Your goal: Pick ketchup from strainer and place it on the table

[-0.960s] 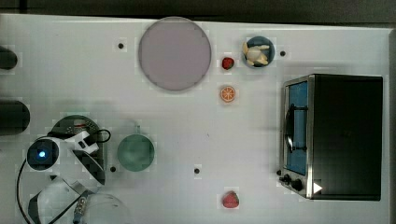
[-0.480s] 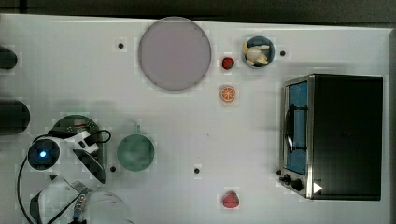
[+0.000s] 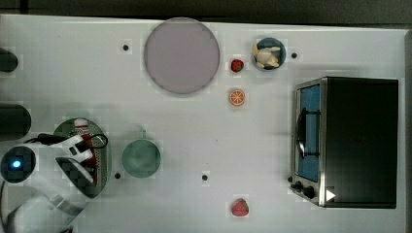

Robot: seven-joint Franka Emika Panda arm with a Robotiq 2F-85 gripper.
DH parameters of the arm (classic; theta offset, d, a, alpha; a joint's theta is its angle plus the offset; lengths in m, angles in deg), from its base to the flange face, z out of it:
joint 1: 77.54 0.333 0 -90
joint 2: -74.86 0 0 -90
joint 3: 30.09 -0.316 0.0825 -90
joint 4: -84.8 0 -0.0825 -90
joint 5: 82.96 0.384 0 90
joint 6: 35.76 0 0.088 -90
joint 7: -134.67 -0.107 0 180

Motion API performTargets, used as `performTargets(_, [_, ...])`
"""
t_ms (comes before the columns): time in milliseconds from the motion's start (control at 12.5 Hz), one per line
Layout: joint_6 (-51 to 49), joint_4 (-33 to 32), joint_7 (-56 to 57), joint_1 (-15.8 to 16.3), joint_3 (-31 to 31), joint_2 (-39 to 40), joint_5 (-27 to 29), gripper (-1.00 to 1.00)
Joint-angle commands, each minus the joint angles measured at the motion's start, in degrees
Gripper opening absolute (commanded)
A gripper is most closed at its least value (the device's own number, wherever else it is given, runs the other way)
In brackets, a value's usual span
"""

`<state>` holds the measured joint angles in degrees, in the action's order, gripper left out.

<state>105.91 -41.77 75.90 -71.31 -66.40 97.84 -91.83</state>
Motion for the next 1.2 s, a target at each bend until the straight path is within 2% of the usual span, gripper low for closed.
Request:
performTargets(80, [-6.98, 2.62, -0.68, -1.50, -1.40, -10.60, 7.02, 0.25])
performTargets(160, [-9.76, 3.34, 2.35, -2.38, -1.07, -12.84, 8.74, 0.25])
performTargets(480, [-18.06, 5.52, 16.15, -7.39, 3.97, -18.34, 9.17, 0.25])
performTargets(800, [-18.47, 5.48, 26.60, -11.72, 13.55, -19.50, 9.14, 0.25])
performTargets(1200, [-17.89, 2.19, 38.87, -14.24, 27.07, -19.38, 9.12, 0.25])
